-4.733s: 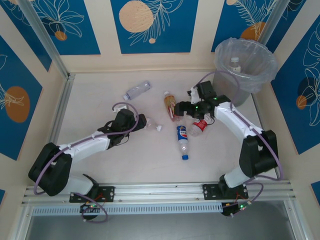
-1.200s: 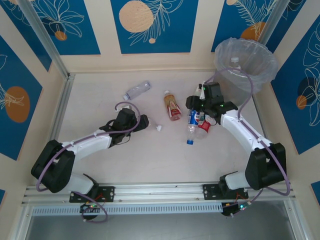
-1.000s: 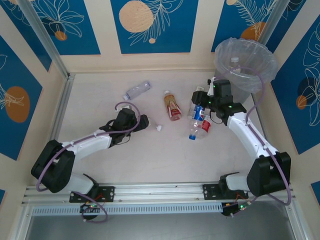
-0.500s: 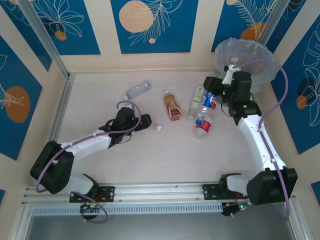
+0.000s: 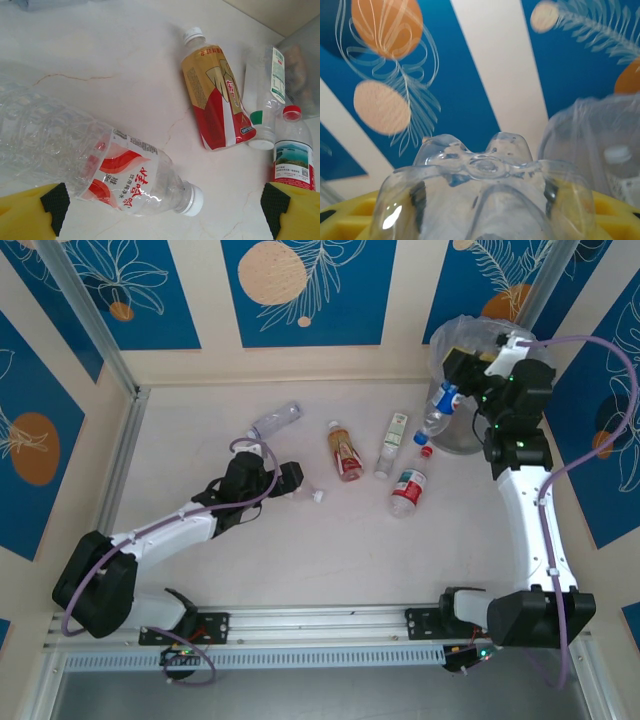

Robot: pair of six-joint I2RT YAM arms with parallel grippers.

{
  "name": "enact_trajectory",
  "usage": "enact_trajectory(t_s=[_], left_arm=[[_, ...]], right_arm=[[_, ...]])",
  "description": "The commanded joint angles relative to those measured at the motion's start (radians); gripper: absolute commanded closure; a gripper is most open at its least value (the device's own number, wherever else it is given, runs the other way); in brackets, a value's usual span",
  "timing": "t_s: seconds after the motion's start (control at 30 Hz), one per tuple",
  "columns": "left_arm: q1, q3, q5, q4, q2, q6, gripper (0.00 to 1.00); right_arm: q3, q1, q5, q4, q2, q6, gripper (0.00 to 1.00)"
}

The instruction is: Put the plastic bottles in the bin

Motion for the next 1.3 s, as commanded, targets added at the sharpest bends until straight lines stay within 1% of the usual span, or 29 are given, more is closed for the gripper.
enact_trajectory(t_s=[0.0, 0.17, 0.27, 0.47, 0.6, 0.77, 0.9, 1.03, 1.2, 1.27], left_arm=[[0.01, -0.015, -0.002, 0.013, -0.023, 0.012, 0.0], [0.01, -0.021, -0.006, 0.005, -0.031, 0.013, 0.0], [0.01, -0.026, -0.01, 0.002, -0.037, 0.013, 0.0], [0.01, -0.021, -0.006, -0.001, -0.031, 0.009, 0.01], [0.01, -0.019, -0.001, 0.005, -0.025, 0.001, 0.0], [0.01, -0.013, 0.005, 0.011, -0.008, -0.007, 0.0], [0.01, -0.006, 0.015, 0.018, 0.008, -0.014, 0.01], [0.011, 0.001, 0.021, 0.02, 0.018, -0.019, 0.0], [0.01, 0.007, 0.027, 0.024, 0.036, -0.025, 0.01], [0.01, 0.007, 0.028, 0.03, 0.041, -0.033, 0.01]], right_arm=[[0.032, -0.043, 0.022, 0.137, 0.014, 0.038, 0.49], [0.015, -0.119, 0.061, 0.206, 0.035, 0.139, 0.49], [-0.025, -0.154, 0.085, 0.262, 0.031, 0.206, 0.5], [-0.116, -0.191, 0.249, 0.405, 0.018, 0.263, 0.49], [-0.138, -0.207, 0.306, 0.469, 0.033, 0.29, 0.5], [-0.129, -0.209, 0.375, 0.542, 0.075, 0.281, 0.5], [-0.109, -0.193, 0.427, 0.592, 0.121, 0.202, 0.5], [-0.105, -0.186, 0.487, 0.695, 0.17, 0.128, 0.51], [-0.088, -0.183, 0.515, 0.739, 0.204, 0.14, 0.5], [-0.101, -0.176, 0.525, 0.782, 0.213, 0.149, 0.49]])
